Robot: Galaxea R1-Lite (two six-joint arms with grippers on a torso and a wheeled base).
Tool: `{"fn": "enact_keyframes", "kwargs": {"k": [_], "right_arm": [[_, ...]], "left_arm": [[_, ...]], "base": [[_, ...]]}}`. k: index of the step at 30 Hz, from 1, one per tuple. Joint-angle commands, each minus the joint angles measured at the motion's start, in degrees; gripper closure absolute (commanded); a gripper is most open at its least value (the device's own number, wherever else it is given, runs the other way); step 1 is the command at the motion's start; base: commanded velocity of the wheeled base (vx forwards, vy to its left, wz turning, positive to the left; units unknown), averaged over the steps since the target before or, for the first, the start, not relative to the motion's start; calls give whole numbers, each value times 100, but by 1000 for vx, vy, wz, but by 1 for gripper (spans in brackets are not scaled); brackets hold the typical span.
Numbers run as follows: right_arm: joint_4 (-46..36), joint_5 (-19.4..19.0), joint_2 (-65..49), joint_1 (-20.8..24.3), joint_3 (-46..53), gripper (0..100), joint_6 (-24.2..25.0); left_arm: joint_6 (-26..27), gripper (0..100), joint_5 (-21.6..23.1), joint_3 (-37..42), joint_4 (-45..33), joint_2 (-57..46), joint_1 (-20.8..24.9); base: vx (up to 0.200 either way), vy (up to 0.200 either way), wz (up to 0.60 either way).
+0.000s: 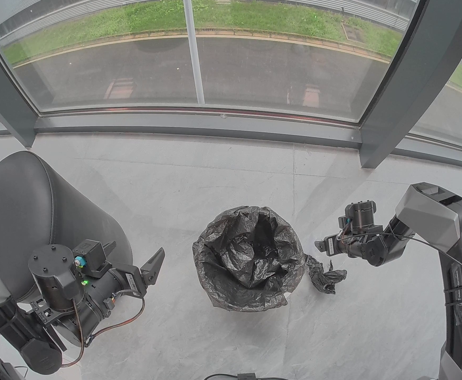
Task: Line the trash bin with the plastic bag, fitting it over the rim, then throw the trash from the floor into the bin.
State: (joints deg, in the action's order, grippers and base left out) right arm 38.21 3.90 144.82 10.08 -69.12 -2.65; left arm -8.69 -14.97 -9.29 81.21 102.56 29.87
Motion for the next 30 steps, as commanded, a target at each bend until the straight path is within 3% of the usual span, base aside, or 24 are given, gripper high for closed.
{"fn": "enact_keyframes", "kwargs": {"k": [1,11,22,30], "right_arm": [[-525,-47,415,47,-849,0,45],[-1026,41,608,64,-1648,0,80],[-3030,41,1224,170,-3591,0,71],[-3232,49,1470,240,-3907,0,62]], "left_arm": [[52,0,-6,270,676,730,2],[43,0,12,296,756,704,-7],[43,0,12,287,756,713,-7],[34,0,20,287,756,739,-16]], "base": [[0,0,0],[0,0,0],[0,0,0],[0,0,0]]}}
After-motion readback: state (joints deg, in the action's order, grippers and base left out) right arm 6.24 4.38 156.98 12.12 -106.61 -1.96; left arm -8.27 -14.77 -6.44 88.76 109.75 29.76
